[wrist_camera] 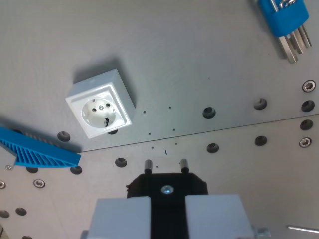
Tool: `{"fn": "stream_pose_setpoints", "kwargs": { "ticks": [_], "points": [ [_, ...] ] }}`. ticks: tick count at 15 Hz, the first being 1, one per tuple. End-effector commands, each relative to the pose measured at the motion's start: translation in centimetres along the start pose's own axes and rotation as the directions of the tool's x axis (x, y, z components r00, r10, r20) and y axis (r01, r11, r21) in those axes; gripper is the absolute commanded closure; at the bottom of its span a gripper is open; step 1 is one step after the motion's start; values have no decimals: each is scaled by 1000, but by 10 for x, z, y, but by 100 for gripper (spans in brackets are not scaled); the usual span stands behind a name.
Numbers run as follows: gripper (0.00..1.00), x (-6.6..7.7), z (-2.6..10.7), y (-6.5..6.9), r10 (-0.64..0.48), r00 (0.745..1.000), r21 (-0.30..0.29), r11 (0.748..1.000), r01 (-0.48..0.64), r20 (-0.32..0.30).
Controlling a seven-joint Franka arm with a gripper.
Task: Move above the white socket
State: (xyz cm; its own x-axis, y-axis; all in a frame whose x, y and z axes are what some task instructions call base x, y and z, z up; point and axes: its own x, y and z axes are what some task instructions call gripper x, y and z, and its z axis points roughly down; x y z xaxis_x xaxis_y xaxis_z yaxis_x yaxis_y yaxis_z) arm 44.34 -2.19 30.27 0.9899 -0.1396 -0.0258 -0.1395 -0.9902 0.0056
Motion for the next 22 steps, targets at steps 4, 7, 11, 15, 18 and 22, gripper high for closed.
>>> {"fn": "stream_pose_setpoints", "kwargs": {
  "ticks": [4,7,11,15,18,22],
  "points": [
    [100,-10,24,-7,-97,991,3,995,97,-97],
    [100,-13,36,-12,-126,988,0,992,127,-90],
    [100,-18,54,-19,-169,982,-3,986,169,-83],
    [100,-24,72,-27,-211,974,-6,977,211,-83],
    [100,-28,86,-32,-239,967,-6,971,239,-84],
    [100,-35,106,-40,-275,958,-8,961,275,-83]
  ]
}}
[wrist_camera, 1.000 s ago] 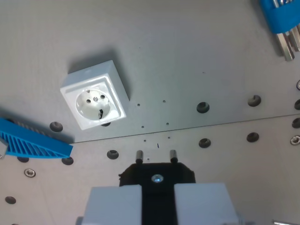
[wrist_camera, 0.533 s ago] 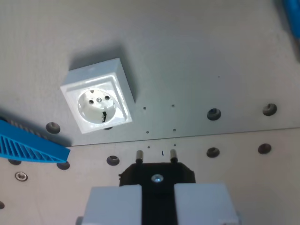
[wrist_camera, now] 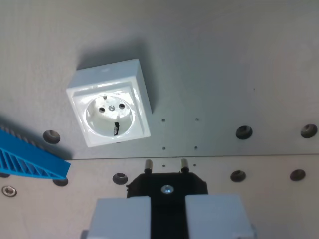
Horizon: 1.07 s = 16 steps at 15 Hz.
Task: Move above the white socket
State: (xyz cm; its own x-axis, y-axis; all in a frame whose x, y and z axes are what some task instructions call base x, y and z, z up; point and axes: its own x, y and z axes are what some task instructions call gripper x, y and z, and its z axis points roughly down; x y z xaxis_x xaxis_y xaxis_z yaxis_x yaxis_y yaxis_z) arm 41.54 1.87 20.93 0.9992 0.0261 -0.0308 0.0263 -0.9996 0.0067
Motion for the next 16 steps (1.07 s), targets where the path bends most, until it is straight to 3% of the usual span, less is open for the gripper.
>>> {"fn": "stream_pose_setpoints", "kwargs": {
  "ticks": [1,10,16],
  "points": [
    [100,-5,17,-7,-119,989,-3,993,119,-87],
    [100,-15,62,-27,-180,979,-12,984,180,-93],
    [100,-21,81,-36,-202,974,-18,979,201,-98]
  ]
}}
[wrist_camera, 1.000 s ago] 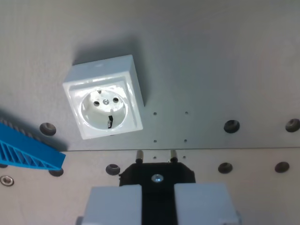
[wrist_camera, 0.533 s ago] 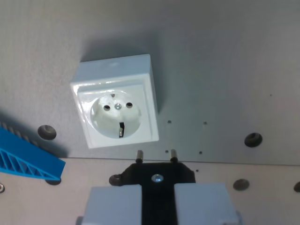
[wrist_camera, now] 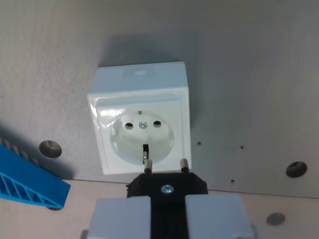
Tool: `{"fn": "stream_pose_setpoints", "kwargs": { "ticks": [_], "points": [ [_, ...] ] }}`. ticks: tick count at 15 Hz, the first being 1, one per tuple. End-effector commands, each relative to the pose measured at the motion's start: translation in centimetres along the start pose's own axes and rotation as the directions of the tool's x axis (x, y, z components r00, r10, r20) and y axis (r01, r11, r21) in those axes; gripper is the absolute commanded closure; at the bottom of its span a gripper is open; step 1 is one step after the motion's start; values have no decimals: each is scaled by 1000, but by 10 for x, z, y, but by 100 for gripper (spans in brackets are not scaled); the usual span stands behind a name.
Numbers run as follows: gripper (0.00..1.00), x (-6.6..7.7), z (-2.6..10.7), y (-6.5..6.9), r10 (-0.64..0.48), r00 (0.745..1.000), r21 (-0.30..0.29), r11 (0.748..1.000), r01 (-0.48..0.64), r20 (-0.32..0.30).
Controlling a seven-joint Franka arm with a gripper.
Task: Move above the white socket
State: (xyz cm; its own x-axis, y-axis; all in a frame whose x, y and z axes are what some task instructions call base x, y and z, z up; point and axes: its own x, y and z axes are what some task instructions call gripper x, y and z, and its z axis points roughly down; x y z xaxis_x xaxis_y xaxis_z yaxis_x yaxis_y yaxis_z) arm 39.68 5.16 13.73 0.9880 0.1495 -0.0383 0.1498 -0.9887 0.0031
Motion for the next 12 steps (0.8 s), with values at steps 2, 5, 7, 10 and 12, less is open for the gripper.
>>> {"fn": "stream_pose_setpoints", "kwargs": {
  "ticks": [2,5,7,10,12],
  "points": [
    [100,-7,14,-6,-82,991,-20,997,80,-109],
    [100,-9,21,-10,-86,990,-22,996,85,-110],
    [100,-10,25,-12,-85,991,-22,996,83,-107],
    [100,-10,29,-13,-82,991,-23,997,80,-104],
    [100,-11,31,-14,-80,991,-23,997,78,-104]
  ]
}}
